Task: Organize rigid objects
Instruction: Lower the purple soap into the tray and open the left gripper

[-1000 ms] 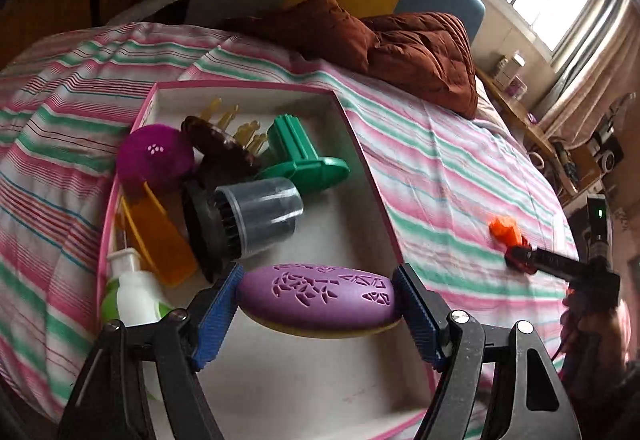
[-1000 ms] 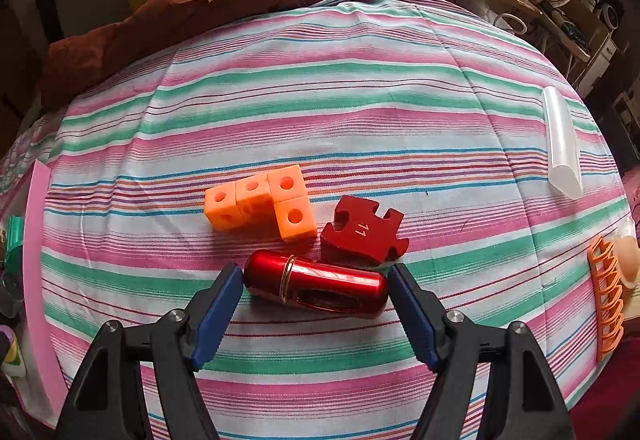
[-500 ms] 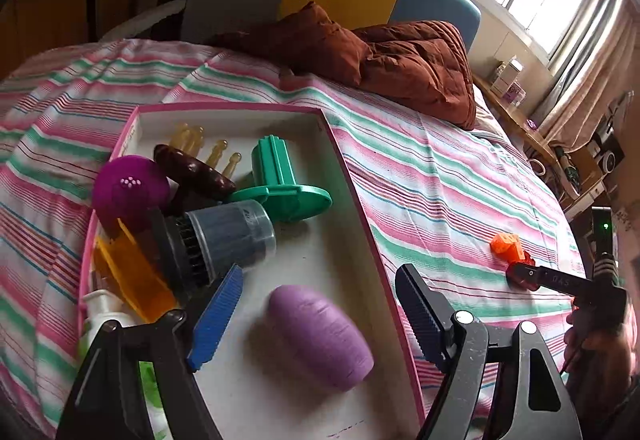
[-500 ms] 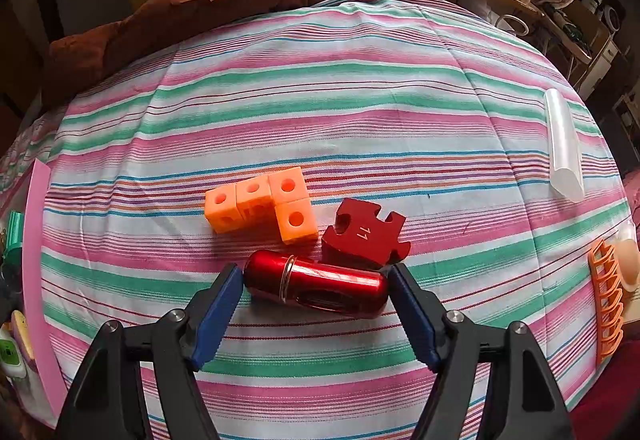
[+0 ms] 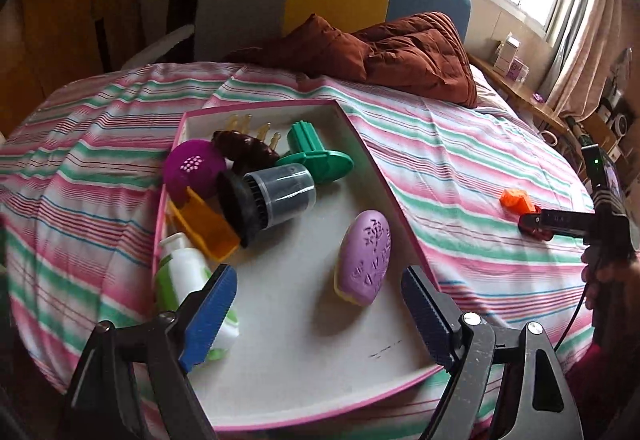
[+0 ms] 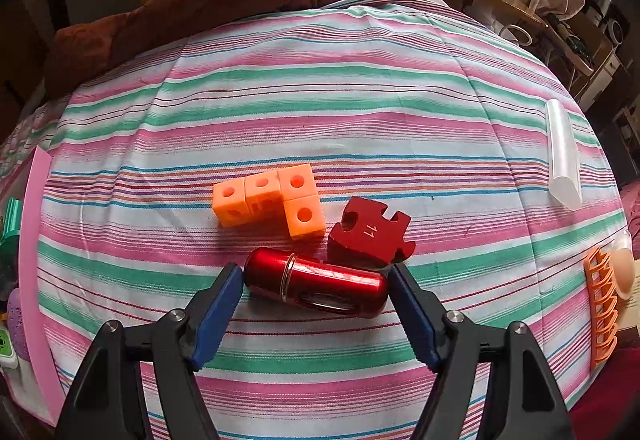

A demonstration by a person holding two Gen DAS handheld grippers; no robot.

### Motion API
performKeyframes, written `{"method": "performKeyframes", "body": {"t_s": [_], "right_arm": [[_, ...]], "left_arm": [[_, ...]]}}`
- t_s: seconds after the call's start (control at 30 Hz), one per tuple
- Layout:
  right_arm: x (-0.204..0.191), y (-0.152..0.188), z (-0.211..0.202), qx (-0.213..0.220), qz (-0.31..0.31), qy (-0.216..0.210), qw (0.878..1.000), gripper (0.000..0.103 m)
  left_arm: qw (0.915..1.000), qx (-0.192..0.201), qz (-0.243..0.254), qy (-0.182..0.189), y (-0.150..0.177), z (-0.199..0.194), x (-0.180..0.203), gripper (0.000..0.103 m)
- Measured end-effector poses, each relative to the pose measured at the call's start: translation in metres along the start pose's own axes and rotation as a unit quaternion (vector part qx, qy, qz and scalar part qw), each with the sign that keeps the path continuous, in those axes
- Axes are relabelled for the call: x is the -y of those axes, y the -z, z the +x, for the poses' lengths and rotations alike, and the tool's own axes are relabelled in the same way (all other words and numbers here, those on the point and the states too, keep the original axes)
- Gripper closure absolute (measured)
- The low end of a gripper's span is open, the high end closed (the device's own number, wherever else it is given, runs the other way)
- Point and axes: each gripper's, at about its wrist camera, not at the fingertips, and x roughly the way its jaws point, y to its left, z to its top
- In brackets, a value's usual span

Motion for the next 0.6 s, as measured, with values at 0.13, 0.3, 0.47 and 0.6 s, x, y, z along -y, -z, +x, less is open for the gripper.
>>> {"method": "performKeyframes", "body": {"t_s": [0.13,0.3,0.47,0.6], "right_arm": [[-0.005,0.002,-0.002,0.003,-0.011,-0.011,1.000,0.027],[-0.015,0.005,-0.006,0.008,-0.036,-0.027,0.999,0.027],[-0.024,0.009,-0.005,0.001,-0.056,-0.034,0.998,0.027],[-0.023,0.009,-0.004,0.000,-0.052,-0.039,0.998,0.027]], "left_arm": [[1.0000,0.001,0.003,-0.008,0.005,-0.006,-0.002,0.018],[0.9998,0.002,0.009,-0.017,0.008,-0.011,0.000,0.018],[0.9998,-0.001,0.009,-0.017,0.011,-0.013,-0.001,0.018],[0.9998,-0.006,0.009,-0.019,0.013,-0.013,-0.001,0.018]]}}
